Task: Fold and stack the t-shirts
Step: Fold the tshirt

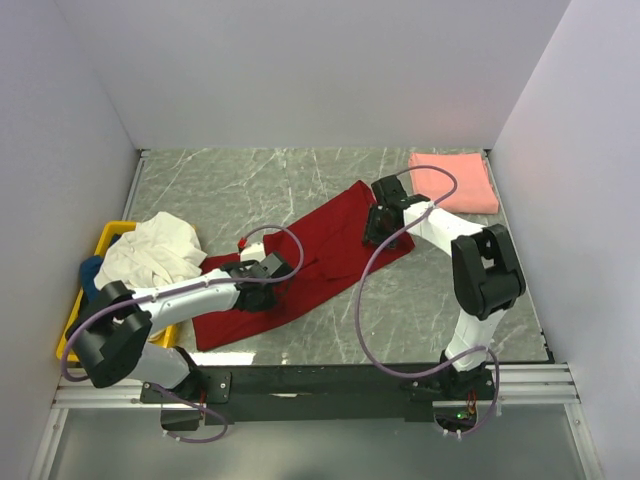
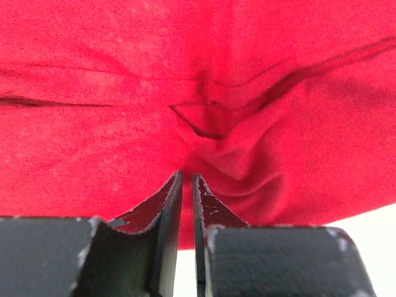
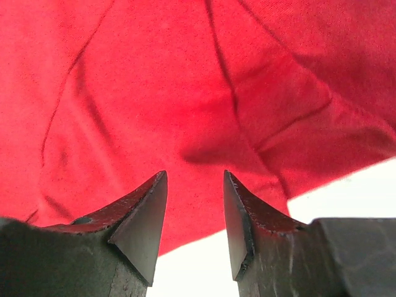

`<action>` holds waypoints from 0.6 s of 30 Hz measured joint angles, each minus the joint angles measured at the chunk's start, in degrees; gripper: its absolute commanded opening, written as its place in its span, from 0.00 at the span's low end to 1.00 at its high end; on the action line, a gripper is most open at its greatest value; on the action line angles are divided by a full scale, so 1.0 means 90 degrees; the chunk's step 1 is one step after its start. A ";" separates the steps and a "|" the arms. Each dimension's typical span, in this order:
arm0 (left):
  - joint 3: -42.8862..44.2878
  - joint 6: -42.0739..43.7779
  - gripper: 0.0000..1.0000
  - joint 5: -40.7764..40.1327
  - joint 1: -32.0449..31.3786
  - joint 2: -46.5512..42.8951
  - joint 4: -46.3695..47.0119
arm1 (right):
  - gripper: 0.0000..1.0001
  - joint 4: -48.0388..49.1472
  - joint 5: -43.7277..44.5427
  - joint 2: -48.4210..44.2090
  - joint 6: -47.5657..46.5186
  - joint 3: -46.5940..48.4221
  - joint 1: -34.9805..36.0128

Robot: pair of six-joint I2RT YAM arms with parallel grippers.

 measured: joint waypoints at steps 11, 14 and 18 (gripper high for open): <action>0.0107 0.0046 0.10 -0.0068 -0.0012 0.0571 0.0097 | 0.48 -0.0027 -0.0119 0.0726 -0.0134 0.0406 -0.0476; 0.0274 0.0104 0.10 0.0049 -0.0163 0.0724 0.0126 | 0.48 -0.0189 -0.0107 0.0988 -0.0228 0.0801 -0.0675; 0.0709 0.0102 0.09 0.0384 -0.0651 0.1132 0.0175 | 0.47 -0.0486 -0.0024 0.1537 -0.0376 0.1627 -0.0935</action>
